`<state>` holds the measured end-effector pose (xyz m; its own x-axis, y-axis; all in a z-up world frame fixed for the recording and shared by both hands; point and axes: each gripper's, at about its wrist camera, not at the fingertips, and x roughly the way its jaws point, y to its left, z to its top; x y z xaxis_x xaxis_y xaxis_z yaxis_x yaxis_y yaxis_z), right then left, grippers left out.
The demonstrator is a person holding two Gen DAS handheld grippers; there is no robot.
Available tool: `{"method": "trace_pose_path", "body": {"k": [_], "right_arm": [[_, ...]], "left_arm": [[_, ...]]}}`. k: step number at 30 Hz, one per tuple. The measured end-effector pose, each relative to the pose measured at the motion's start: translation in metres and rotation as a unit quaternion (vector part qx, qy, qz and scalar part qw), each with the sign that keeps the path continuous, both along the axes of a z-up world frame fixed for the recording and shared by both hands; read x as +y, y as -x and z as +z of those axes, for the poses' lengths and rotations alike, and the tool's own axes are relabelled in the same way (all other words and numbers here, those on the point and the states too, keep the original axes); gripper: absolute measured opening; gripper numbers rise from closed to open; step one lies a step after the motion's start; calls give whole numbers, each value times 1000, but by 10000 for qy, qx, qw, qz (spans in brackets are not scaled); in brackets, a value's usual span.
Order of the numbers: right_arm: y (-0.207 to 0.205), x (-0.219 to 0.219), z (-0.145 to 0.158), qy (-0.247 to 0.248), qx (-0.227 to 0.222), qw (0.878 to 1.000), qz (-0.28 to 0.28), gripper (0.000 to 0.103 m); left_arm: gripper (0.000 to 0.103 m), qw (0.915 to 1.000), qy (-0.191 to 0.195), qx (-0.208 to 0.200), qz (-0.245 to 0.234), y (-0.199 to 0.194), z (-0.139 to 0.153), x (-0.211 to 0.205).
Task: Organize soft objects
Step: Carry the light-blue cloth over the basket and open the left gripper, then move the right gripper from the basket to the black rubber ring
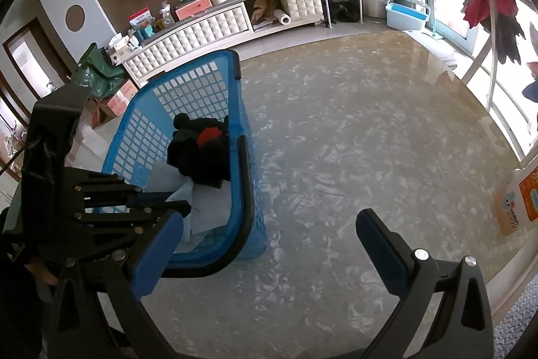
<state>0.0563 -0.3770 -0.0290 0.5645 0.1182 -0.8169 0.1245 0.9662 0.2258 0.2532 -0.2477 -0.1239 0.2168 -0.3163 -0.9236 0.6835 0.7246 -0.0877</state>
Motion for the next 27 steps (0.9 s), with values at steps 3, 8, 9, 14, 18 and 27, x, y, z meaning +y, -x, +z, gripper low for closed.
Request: {"method": "trace_pose_path", "body": {"k": [3,8,9,14,18,27], "right_arm": [[1,0,3,-8,3,10000,-4,103],[5,3,11,113,-14,9999,-21,103],[6,4,12,132,-18,9999,-31,103],[11,11,20,180,-75,9998,-71,103],[15,24,32,304,-158,9994,-2,103],[19,64,54,521,-408,9975,243,103]], "left_arm": [[11,10000,-32,21,34,-1,-1,0],[65,9998,9,-16,199,-3,5,8],[72,9997,85,18,214,-3,7,11],[83,9990,215,-402,-4,15,29,19],[84,9977,245,-617,120,23,49,33],[84,9895,722,-1120,563,52,105,95]]}}
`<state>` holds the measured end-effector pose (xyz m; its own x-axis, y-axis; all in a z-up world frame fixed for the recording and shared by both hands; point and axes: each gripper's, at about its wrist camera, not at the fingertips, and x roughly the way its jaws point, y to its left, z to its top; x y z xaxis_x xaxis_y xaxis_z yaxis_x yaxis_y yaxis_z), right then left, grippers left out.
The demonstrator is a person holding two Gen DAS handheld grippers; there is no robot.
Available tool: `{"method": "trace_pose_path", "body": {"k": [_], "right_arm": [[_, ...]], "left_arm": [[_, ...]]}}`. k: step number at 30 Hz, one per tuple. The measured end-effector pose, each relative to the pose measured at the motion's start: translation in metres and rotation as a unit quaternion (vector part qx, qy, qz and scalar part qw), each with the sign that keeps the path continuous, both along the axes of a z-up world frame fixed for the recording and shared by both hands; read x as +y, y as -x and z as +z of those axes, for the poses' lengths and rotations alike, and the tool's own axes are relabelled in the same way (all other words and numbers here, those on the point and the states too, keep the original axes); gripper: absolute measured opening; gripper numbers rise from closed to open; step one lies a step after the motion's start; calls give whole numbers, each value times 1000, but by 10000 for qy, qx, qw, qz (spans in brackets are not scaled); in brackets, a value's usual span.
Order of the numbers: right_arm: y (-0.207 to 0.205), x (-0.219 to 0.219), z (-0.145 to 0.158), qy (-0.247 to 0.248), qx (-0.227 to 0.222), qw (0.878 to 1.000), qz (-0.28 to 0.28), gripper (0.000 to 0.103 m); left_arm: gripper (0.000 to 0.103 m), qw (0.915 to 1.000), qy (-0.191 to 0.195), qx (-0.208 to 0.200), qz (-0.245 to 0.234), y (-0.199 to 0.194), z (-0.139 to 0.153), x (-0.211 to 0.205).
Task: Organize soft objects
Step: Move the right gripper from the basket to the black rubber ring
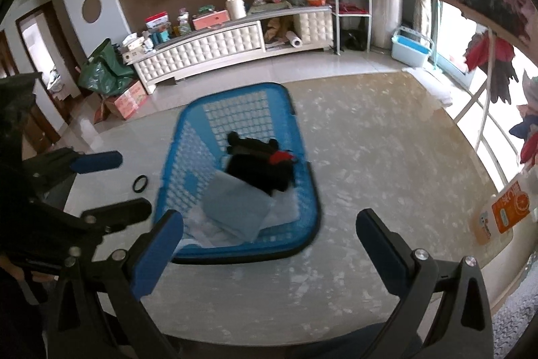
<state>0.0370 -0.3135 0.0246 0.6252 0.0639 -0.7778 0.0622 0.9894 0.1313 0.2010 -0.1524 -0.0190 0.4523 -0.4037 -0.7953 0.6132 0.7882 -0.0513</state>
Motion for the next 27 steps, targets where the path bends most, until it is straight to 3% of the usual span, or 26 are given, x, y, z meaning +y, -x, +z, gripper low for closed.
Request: {"method": "trace_pose_path", "body": {"k": [4,8,18,27], "right_arm": [[0,26,6,90,-127,9996,214,103],[-4,52,7,-60,-258,9988,400,103],[-35,126,-13,99,47,9938,1106,103],[-70,180,-34,-74,341,9841,1740,103]], "left_arm": [[91,9986,78,-341,405,15,17,34],[103,9964,145,-312,774,19,21,67],[103,9843,213,-113,1746,28,4,163],[103,9738,222,82,2263,30,-13,232]]}}
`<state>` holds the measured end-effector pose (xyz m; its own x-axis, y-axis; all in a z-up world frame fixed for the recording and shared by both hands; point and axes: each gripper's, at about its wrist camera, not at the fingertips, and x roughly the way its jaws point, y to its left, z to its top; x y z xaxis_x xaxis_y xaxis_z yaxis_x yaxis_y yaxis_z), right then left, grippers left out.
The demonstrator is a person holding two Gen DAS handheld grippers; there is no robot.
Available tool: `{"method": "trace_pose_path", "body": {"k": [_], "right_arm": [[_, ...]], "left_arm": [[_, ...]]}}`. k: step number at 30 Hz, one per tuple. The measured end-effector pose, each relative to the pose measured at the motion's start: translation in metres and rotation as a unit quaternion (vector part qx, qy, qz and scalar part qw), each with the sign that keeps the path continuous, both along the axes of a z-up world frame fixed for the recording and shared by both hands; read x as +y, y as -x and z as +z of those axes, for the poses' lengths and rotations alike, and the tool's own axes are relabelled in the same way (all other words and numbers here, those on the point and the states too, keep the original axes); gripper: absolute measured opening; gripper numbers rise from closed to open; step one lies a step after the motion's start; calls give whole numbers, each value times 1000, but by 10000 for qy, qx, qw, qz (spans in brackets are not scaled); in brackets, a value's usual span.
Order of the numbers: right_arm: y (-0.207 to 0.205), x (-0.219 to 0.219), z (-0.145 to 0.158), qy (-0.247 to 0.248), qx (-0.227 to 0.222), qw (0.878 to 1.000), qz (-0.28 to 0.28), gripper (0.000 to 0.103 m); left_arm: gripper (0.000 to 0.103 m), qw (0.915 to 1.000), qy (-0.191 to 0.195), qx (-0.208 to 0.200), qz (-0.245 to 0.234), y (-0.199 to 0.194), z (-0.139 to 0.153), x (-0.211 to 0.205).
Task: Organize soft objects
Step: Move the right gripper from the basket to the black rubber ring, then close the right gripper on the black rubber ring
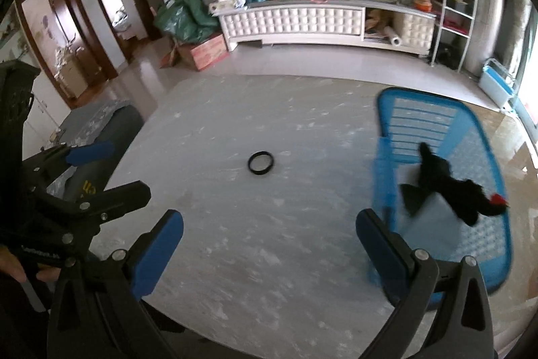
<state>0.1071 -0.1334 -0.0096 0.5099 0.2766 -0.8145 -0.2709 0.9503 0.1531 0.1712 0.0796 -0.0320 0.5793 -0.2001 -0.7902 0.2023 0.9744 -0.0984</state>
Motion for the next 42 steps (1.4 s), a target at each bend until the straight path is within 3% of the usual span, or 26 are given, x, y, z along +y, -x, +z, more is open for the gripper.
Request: {"method": "trace_pose_path", "body": {"k": [4,12,19,34,39,42], "right_arm": [[-22,23,-17,63,204,9996,184,103],[-55,52,-40,248,472,9980,352,103],[-87,70,-67,463,740,9955,371,103],[-132,86,-117,661,1226,9898,298,103],[-143,93,-132,810,1357,9870,293,89],[-148,97,-141,843,1476,9849,316,86]], "left_arm": [[103,9996,-127,161,177,-8,-16,25],[103,9975,78,528,467,-38,-54,62],[103,9948,-2,891,488,-75,-84,77],[103,9911,-208,1190,552,-131,-124,98],[103,9895,-162,1312,575,-140,-139,106],[103,9894,-247,1299,601,-145,-145,110]]}}
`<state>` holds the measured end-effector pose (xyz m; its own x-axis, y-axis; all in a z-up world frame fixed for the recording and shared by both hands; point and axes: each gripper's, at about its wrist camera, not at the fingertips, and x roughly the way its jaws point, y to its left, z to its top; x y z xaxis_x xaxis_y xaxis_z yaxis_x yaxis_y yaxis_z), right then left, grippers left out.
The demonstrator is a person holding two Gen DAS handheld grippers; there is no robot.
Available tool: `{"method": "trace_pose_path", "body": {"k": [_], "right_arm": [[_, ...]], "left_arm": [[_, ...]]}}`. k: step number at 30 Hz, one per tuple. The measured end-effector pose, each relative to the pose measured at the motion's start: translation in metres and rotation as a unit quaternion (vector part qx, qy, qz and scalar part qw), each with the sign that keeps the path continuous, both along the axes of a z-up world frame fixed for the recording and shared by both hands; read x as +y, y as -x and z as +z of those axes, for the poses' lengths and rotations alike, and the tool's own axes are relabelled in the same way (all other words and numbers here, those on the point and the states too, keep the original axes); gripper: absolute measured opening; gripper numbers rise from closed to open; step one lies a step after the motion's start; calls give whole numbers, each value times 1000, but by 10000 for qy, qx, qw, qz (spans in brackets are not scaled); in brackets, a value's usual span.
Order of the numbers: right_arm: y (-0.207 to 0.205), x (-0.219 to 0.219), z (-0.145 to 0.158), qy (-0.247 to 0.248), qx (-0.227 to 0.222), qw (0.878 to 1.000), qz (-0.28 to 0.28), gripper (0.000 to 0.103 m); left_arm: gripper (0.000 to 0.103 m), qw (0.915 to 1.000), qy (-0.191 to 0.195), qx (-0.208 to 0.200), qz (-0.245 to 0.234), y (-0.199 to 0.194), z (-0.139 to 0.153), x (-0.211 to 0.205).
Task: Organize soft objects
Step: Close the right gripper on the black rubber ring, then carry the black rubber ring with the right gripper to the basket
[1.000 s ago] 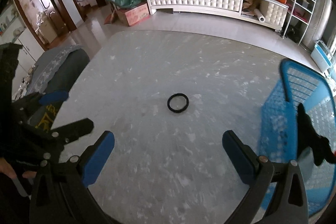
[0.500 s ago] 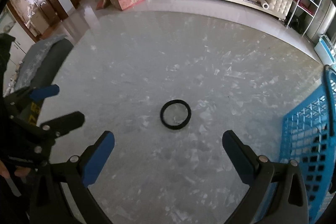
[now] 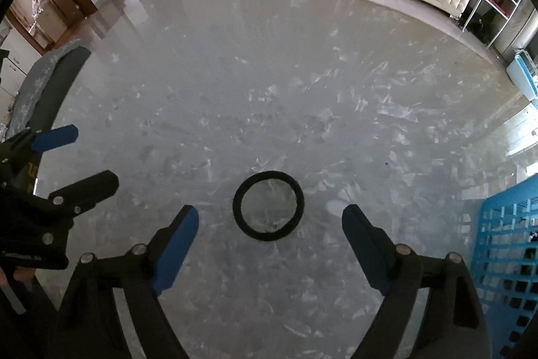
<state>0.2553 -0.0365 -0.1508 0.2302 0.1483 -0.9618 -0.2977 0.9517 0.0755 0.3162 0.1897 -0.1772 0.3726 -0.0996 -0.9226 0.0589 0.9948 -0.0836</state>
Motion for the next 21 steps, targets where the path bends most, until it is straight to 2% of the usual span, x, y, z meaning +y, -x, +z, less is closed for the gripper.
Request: {"method": "trace_pose_path", "body": {"k": [3,7,9,13,15,16,17,21], "right_arm": [[-2,5,-8,31,84,9999,45,76],[-4,14,-10,192,5,9998,108,68],[-4,21,-9,322,-70,9993,162,53],[-3,23,-10,333,-134,9987,349,35],[-2,26,-10,294,-152,9985,429,16],[-2,28,-11,256,-146,9985,451,11],[-1,29,-11,194,-121,9987,454,8],[4,25,-4,31,-126,9990,432,7]], "left_arm": [[103,10000,4,11,-18,-2,-5,3],[103,10000,-19,3,-39,-2,-9,6],[103,10000,-3,14,-43,-1,-11,5],[103,10000,59,22,-68,-2,-11,5],[103,9999,36,-13,-110,1,-9,2],[103,9999,-4,-48,-141,2,-7,0],[103,9998,-29,-81,-180,3,-4,-2],[103,9994,-77,-192,-264,10,8,-8]]}}
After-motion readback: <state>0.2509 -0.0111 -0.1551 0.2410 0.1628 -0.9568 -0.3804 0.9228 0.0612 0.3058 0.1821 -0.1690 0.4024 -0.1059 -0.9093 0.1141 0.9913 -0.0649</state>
